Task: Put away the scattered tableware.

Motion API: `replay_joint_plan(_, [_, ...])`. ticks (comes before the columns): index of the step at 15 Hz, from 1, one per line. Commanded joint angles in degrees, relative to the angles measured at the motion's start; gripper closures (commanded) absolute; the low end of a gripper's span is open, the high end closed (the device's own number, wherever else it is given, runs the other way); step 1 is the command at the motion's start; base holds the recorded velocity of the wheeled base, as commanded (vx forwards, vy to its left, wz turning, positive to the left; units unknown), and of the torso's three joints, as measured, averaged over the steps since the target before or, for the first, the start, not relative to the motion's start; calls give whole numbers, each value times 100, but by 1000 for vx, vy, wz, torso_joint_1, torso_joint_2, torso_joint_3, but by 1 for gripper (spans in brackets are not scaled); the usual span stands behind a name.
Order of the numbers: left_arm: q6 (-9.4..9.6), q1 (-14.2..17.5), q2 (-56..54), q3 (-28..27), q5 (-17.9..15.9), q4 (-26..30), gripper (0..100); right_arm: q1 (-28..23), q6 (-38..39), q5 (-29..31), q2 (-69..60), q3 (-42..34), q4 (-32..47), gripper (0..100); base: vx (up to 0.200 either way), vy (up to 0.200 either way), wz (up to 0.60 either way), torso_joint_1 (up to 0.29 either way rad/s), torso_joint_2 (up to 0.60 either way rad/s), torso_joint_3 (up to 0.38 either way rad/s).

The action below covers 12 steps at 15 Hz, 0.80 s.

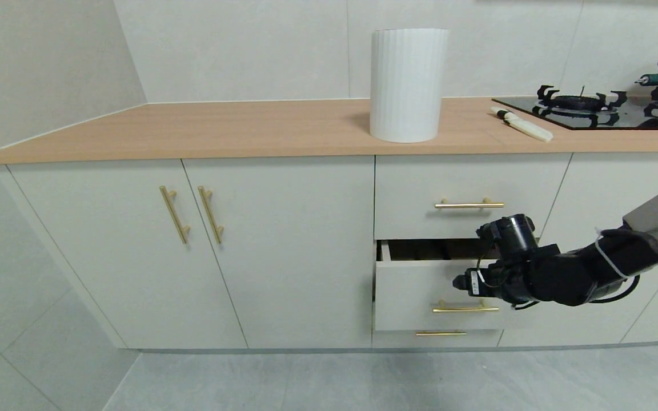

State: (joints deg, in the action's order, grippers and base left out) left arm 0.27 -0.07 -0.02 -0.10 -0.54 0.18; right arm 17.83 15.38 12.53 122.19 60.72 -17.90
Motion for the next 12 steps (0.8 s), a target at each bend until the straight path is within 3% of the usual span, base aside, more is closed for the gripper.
replay_joint_plan(1, [0, -1, 2, 1, 1, -1, 0, -8, 96, 56, 262, -8, -214, 0, 0, 0, 0, 0, 0, 0])
replay_joint_plan(8, [0, -1, 2, 1, 1, -1, 0, -87, 255, 531, 1273, 63, -2359, 0, 0, 0, 0, 0, 0, 0])
replay_joint_plan(12, [0, -1, 2, 1, 1, -1, 0, -210, 342, 716, 1554, 344, -2737, 0, 0, 0, 0, 0, 0, 0])
